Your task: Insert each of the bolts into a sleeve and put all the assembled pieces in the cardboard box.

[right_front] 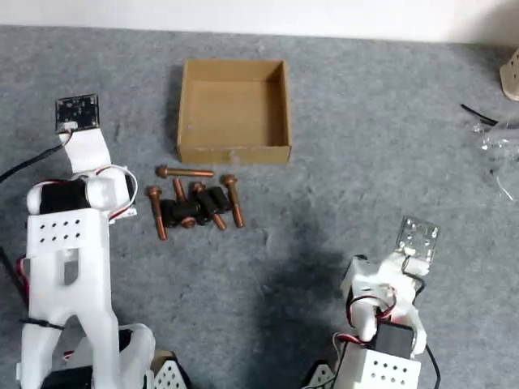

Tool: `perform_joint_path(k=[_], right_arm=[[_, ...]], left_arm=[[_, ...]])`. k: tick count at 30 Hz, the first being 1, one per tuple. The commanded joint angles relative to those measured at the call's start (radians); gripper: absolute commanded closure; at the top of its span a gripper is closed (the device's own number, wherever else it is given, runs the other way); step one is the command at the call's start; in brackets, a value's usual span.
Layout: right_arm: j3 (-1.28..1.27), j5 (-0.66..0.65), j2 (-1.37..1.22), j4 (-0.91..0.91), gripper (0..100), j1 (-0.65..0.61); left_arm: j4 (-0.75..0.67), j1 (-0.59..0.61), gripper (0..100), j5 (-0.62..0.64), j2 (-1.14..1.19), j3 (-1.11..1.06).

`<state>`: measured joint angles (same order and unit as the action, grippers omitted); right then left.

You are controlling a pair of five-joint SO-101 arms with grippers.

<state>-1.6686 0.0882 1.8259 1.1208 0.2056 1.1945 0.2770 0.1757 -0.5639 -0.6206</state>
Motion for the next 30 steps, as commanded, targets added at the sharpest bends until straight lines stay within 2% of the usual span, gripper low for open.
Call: perform_joint_path(k=[1, 4, 7, 12, 16, 22, 26, 30], right_arm=[[0.084, -0.078, 0.008, -0.027, 76.1, 0.058], [0.096, -0.137, 0.007, -0.022, 76.1, -0.081], [0.143, -0.138, 0.005, -0.021, 76.1, -0.203], [0.219, -0.144, -0.065, -0.039, 76.1, -0.325], [0.364, -0.141, -0.352, -0.127, 76.1, -0.407], [0.71, -0.138, -0.937, -0.147, 76.1, -0.585], [0.912, -0.137, -1.139, -0.148, 76.1, -0.72], [1.046, -0.095, -1.237, -0.148, 76.1, -0.832]], left_arm=[[-0.011, -0.022, 99, 0.028, 0.004, 0.05], [-0.017, -0.016, 99, 0.009, 0.004, 0.016], [-0.02, -0.021, 99, 0.009, 0.004, -0.024], [-0.115, -0.015, 99, 0.006, 0.007, -0.096], [-0.227, -0.01, 99, 0.008, 0.004, -0.17], [-0.264, 0.054, 99, 0.014, 0.012, -0.189], [-0.374, 0.07, 99, 0.014, 0.005, -0.26], [-0.37, 0.067, 99, 0.014, 0.004, -0.259]])
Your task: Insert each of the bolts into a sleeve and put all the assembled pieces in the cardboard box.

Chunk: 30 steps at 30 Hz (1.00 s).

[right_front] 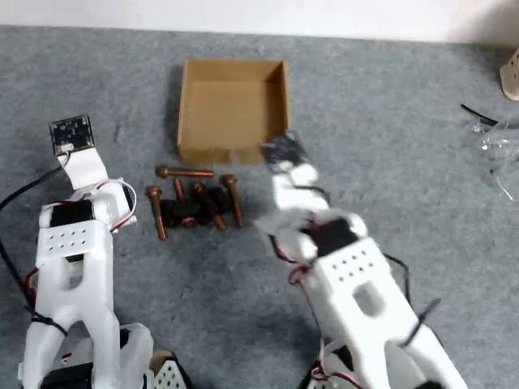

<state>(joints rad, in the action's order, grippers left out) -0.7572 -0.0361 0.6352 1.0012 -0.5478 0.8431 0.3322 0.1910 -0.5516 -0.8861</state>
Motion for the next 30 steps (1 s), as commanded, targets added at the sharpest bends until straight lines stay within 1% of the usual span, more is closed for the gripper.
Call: perform_joint_path(k=[1, 6, 10, 13, 17, 21, 25, 30], right_arm=[[0.156, 0.037, -0.067, -0.028, 76.1, -0.099], [0.249, 0.041, -0.176, -0.028, 76.1, -0.179], [0.331, 0.043, -0.321, -0.048, 76.1, -0.223], [0.4, 0.043, -0.443, -0.101, 76.1, -0.228], [0.489, 0.044, -0.591, -0.111, 76.1, -0.236], [0.572, 0.083, -0.711, -0.153, 76.1, -0.24], [0.631, 0.084, -0.785, -0.153, 76.1, -0.249], [0.641, 0.083, -0.826, -0.156, 76.1, -0.252]], left_arm=[[-0.021, 0.016, 99, -0.002, -0.005, 0.007], [-0.023, 0.019, 99, -0.002, -0.001, 0.002], [-0.04, 0.061, 99, 0.0, -0.001, 0.001], [-0.043, 0.061, 99, 0.002, -0.001, -0.001], [-0.063, 0.062, 99, 0.002, -0.001, -0.021], [-0.066, 0.064, 99, 0.002, -0.001, -0.021], [-0.066, 0.064, 99, 0.002, -0.001, -0.021], [-0.066, 0.065, 99, 0.0, -0.001, -0.019]])
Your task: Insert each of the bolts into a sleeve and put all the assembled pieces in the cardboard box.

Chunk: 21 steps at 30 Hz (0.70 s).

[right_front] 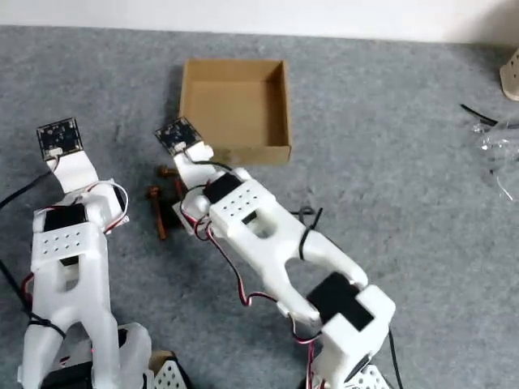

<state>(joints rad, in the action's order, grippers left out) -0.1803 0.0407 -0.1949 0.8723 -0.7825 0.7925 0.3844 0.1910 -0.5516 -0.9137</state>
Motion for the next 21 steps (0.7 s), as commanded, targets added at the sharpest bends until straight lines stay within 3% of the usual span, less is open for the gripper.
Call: perform_joint_path(k=[1, 14, 21], right_arm=[[0.064, 0.008, -0.004, -0.027, 76.1, -0.018], [0.065, 0.008, -0.05, -0.03, 76.1, -0.015], [0.061, 0.008, -0.05, -0.13, 76.1, -0.015]], left_arm=[[-0.015, 0.013, 99, 0.0, -0.001, 0.008], [-0.015, 0.013, 99, 0.0, -0.001, 0.008], [-0.015, 0.013, 99, 0.0, -0.001, 0.008]])
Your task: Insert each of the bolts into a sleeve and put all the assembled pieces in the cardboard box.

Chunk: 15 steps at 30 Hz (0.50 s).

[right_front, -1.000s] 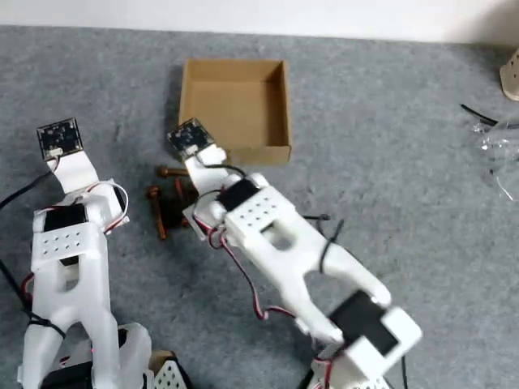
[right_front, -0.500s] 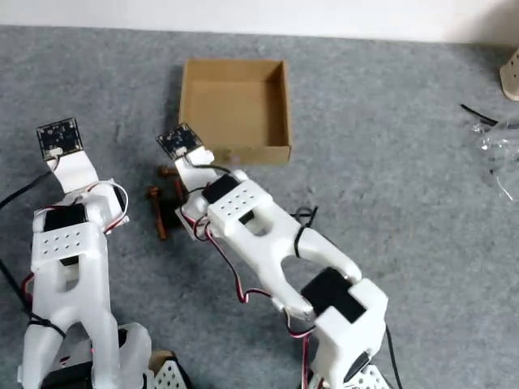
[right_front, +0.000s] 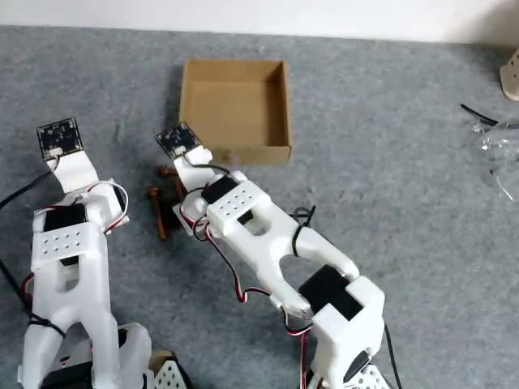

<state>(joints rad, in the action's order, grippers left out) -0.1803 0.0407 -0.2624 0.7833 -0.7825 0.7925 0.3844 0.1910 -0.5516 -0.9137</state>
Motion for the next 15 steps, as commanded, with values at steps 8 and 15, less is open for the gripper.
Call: perform_joint_path(k=[8, 15], right_arm=[[0.059, 0.009, 0.018, -0.042, 87.5, -0.015], [0.019, 0.009, 0.018, -0.036, 88.2, -0.015]], left_arm=[[-0.015, 0.013, 99, 0.0, -0.001, 0.008], [-0.015, 0.013, 99, -0.002, -0.001, 0.008]])
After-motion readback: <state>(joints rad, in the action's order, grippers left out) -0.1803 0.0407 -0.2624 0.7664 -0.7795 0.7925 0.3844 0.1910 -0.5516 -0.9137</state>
